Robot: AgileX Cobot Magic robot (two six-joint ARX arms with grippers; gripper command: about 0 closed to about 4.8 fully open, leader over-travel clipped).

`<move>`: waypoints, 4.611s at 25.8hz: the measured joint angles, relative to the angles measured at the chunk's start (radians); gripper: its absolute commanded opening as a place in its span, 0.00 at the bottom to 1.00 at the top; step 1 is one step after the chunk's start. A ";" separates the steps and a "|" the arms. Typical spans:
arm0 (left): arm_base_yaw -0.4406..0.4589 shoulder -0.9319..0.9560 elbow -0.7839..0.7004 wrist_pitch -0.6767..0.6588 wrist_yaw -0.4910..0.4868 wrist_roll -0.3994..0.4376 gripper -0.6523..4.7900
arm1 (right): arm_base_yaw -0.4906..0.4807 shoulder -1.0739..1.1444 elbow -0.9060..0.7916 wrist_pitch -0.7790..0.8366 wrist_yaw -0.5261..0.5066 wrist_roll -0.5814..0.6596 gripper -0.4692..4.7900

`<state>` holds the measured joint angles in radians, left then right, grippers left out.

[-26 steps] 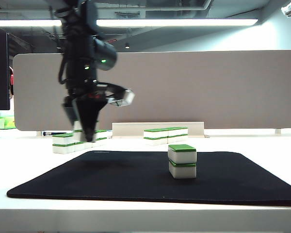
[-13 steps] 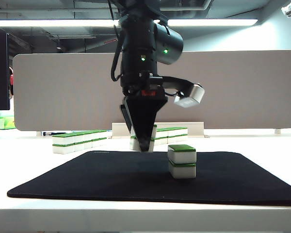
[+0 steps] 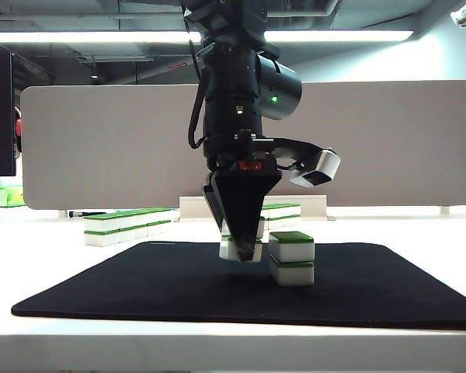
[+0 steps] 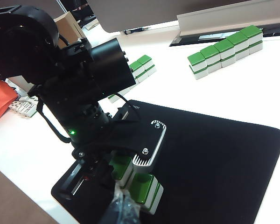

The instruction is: Take a mahjong tile from the mahjong wall and then place it on the table close to you.

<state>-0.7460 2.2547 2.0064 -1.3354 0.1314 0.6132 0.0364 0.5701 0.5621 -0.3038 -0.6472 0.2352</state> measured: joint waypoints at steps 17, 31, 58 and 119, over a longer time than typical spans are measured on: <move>-0.010 0.038 0.004 -0.009 0.000 0.000 0.36 | 0.000 0.000 0.000 0.000 0.000 0.000 0.09; -0.017 0.043 0.003 -0.013 -0.036 -0.032 0.81 | 0.000 -0.001 0.000 0.000 0.000 0.000 0.09; -0.014 -0.178 0.025 -0.097 -0.167 -0.129 0.64 | 0.000 -0.001 0.000 0.000 0.000 0.000 0.09; 0.105 -0.379 0.112 0.389 -0.483 -0.190 0.16 | 0.000 -0.001 0.000 0.000 0.000 0.000 0.09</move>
<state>-0.6411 1.8759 2.1185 -0.9462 -0.3511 0.4236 0.0360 0.5694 0.5621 -0.3038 -0.6476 0.2352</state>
